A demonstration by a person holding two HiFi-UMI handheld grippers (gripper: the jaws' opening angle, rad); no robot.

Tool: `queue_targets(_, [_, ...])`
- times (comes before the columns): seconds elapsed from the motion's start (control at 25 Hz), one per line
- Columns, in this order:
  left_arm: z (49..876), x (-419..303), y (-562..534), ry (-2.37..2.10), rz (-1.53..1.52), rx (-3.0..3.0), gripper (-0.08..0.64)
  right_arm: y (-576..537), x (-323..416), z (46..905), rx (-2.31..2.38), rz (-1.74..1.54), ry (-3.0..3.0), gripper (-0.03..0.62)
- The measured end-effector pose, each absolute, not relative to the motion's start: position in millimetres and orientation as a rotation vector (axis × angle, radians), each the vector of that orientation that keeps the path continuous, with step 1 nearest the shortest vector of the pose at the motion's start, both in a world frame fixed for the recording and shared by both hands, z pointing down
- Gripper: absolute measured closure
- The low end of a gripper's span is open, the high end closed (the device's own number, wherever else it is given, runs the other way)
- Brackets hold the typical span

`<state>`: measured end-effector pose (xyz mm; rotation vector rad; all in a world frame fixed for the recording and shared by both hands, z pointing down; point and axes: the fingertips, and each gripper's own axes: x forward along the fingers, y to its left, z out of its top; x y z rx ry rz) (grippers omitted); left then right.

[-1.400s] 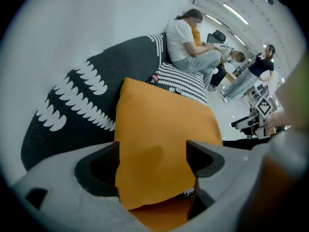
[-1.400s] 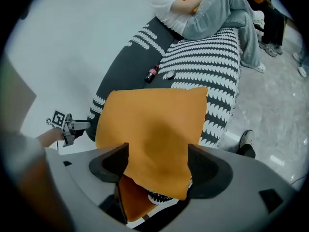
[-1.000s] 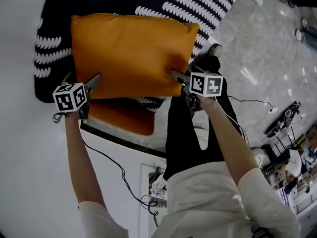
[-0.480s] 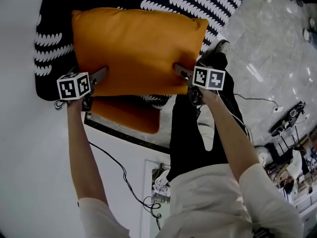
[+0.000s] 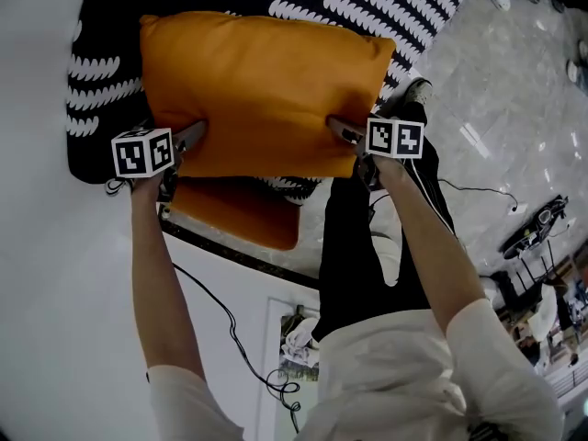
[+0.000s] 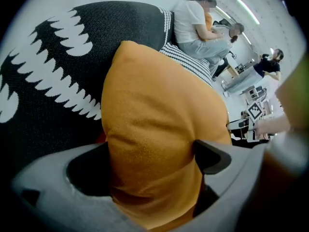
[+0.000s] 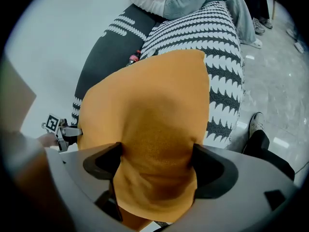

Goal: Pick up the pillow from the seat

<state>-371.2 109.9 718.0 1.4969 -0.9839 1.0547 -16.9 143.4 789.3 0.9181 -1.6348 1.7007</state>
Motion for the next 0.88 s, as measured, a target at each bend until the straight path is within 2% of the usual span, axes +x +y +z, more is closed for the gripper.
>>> queue_targets(0.12, [713.8, -368.2, 109.1, -0.987, 1.066, 1.492, 0.068, 139.7, -20.0, 785.3, 0.901, 1.697, -1.65, 0.147])
queue_targets(0.28, [711.6, -361.4, 104.7, -1.022, 1.097, 1.481, 0.131, 132.5, -21.7, 780.1, 0.885, 1.662, -1.659, 0.259])
queue_targets(0.56, [687.7, -342.0, 119.8, -1.105, 1.104, 1.485, 0.213, 139.3, -15.7, 765.0, 0.883, 1.613, -1.665, 0.373])
queue_targets(0.76, [666.4, -335.4, 131.5, -1.155, 1.047, 1.477, 0.288, 130.7, -12.0, 745.3, 0.887, 1.544, -1.653, 0.393])
queue_targets(0.88, [669.7, -319.7, 145.2, -1.198, 0.998, 1.452, 0.302, 130.0, 4.2, 744.0, 0.883, 1.501, -1.649, 0.393])
